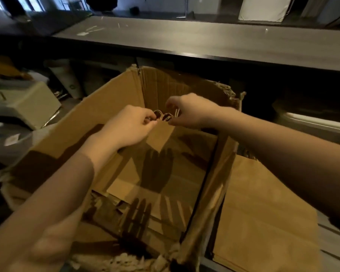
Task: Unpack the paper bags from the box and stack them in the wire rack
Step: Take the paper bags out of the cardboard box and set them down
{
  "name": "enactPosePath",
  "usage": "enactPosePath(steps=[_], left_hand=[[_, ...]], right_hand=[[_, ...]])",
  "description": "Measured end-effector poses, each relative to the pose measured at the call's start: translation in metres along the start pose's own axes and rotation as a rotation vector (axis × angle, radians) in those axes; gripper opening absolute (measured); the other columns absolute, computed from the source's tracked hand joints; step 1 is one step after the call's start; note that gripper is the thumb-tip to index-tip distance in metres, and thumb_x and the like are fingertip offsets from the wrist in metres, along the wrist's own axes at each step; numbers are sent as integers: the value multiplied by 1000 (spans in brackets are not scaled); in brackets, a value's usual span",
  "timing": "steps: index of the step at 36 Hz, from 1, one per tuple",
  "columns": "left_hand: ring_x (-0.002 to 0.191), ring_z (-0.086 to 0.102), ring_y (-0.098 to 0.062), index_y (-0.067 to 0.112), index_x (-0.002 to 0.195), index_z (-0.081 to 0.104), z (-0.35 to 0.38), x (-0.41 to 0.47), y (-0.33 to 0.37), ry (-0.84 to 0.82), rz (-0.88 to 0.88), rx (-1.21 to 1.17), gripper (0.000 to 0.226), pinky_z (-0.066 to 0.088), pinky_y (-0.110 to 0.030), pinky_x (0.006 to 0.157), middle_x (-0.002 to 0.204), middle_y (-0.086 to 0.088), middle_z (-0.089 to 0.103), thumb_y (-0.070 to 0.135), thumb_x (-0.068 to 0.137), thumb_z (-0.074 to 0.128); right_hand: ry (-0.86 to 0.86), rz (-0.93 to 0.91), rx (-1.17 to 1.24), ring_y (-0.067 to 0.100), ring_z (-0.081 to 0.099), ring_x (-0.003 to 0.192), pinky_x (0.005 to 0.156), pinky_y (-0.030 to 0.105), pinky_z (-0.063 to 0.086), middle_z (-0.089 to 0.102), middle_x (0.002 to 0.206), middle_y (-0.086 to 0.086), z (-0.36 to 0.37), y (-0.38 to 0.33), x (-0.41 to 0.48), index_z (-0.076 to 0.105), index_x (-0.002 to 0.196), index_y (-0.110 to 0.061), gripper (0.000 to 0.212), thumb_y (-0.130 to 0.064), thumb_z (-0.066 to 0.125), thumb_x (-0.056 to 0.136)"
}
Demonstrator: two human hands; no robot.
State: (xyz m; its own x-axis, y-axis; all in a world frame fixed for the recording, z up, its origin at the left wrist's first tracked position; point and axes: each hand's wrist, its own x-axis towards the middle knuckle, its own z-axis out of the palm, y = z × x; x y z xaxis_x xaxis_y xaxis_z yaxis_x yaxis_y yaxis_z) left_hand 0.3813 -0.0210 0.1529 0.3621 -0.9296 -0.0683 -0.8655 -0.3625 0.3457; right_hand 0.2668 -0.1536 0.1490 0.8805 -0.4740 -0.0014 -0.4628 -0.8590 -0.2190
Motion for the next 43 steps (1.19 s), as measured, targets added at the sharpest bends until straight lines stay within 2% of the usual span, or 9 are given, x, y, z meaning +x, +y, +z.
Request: enactPosePath(steps=[4, 10, 17, 21, 28, 31, 35, 38, 43], left_hand=[[96, 57, -11, 26, 126, 56, 11, 1, -19, -126, -37, 61, 33, 52, -34, 84, 114, 3, 62, 34, 95, 50], [103, 58, -17, 24, 129, 54, 12, -1, -31, -197, -85, 96, 34, 52, -38, 88, 119, 1, 61, 35, 97, 48], [97, 60, -17, 24, 125, 57, 14, 1, -28, -206, -70, 95, 32, 54, -39, 84, 113, 1, 63, 36, 97, 47], [97, 59, -15, 23, 124, 57, 13, 1, -24, -218, -64, 64, 31, 53, -38, 85, 111, 2, 63, 35, 97, 47], [99, 57, -14, 22, 127, 55, 9, 3, -31, -191, -120, 10, 33, 49, -31, 84, 117, 0, 61, 33, 97, 48], [92, 55, -13, 22, 127, 55, 8, 4, -38, -186, -137, 0, 33, 47, -28, 77, 111, 2, 60, 34, 97, 47], [118, 51, -21, 24, 142, 37, 9, 6, -46, -175, -173, 3, 49, 44, -36, 97, 137, -4, 49, 37, 96, 48], [132, 38, -25, 24, 149, 19, 10, 7, -52, -196, -208, 6, 63, 37, -41, 107, 149, -6, 34, 41, 96, 47], [139, 29, -26, 25, 152, 2, 9, 7, -54, -323, -294, -63, 69, 26, -39, 114, 156, -7, 22, 48, 97, 37]], right_hand=[[-152, 70, -34, 29, 46, 126, 99, 40, 46, 44, 141, 11, 30, -2, 24, 22, 148, -21, 77, -36, 65, 86], [-250, 166, -38, 36, 13, 143, 114, 51, 17, 14, 157, 11, 58, 5, 38, -2, 149, -37, 100, -43, 70, 80], [-478, 171, -235, 38, 15, 142, 113, 51, 15, 14, 157, 11, 66, 17, 25, -16, 147, -38, 116, -58, 70, 73], [-549, 183, -219, 37, 32, 135, 110, 48, 27, 28, 151, 13, 67, 18, 19, -14, 148, -35, 115, -58, 71, 73], [-354, 106, -61, 31, 48, 124, 102, 42, 42, 46, 140, 16, 59, 5, 16, -7, 150, -18, 106, -49, 67, 81], [-170, 37, 73, 22, 59, 102, 84, 32, 52, 56, 126, 14, 55, 0, 15, 7, 149, -15, 96, -41, 70, 81], [-10, -48, 161, 9, 55, 67, 57, 19, 44, 61, 85, -1, 48, -4, 14, 21, 141, -21, 70, -35, 64, 88], [64, -114, 165, 5, 51, 62, 59, 21, 47, 46, 69, -12, 43, -5, 11, 25, 139, -24, 64, -34, 62, 88], [188, -205, 252, 6, 56, 71, 67, 18, 49, 52, 78, -13, 30, 1, 5, 35, 135, -23, 52, -27, 61, 90]])
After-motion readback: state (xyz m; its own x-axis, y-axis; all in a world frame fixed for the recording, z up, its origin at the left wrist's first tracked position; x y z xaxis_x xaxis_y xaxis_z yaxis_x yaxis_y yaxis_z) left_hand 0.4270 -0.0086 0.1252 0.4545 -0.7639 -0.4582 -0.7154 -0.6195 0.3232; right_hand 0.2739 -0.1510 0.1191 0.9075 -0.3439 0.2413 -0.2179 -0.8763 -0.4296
